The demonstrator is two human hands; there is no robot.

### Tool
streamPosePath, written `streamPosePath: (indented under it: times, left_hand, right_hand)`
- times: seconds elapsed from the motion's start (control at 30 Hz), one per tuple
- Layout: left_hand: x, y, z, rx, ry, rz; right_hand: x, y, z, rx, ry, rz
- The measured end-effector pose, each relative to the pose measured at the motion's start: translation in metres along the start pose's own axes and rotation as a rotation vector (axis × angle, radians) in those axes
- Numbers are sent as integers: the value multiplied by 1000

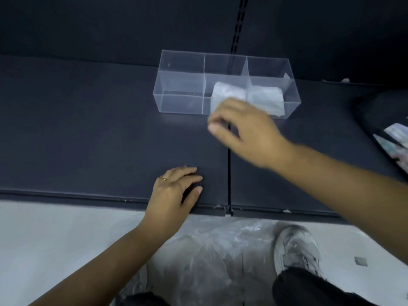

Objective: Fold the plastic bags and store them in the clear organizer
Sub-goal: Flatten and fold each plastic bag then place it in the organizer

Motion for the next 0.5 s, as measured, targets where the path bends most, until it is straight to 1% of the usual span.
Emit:
streamPosePath:
  times: [0.07, 0.1, 0.13, 0.17, 0.2, 0.23, 0.27, 0.3, 0.33, 0.37, 0.47, 0.5]
  left_hand:
    - [-3, -15, 10, 63, 84, 58]
    - [-4, -23, 14, 90, 142, 92]
    - [-3, -30, 17, 114, 202, 118]
    - [-2, -35, 19, 133, 254, 133]
    - [-1, -39, 20, 145, 293, 139]
    - [1, -42, 21, 150, 311, 137]
    - [1, -44, 21, 150, 303, 133]
    - [2, -44, 19, 141, 272, 127]
    - [2, -43, 17, 129, 219, 114]
    - [3, -42, 14, 129, 150, 93]
    - [0, -42, 12, 217, -89, 71]
    - [-5, -42, 13, 264, -141, 73]
  right_hand:
    - [43, -62, 18, 81, 146, -103]
    - [57, -95, 34, 158, 137, -143]
    - [65, -125, 54, 262, 67, -162]
    - [63, -152, 75, 385, -18, -145]
    - [54, -172, 96, 516, -68, -81]
    - [44, -187, 113, 612, -82, -7]
    - [37, -194, 125, 654, -64, 38]
    - [33, -193, 129, 639, -44, 80]
    - [29, -188, 130, 584, -34, 132]
    - [29, -180, 124, 492, 2, 171]
    - [40, -152, 86, 229, 179, 228]
    - [36, -145, 73, 172, 283, 302]
Point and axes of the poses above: each hand's wrist, its own y-axis towards the middle knuckle, its own z-axis out of the palm, x = y × z, the point moved 9 cm from there along y, towards the middle knuckle, and after that the axes turned 2 degrees about -y, right-handed, at the moved point
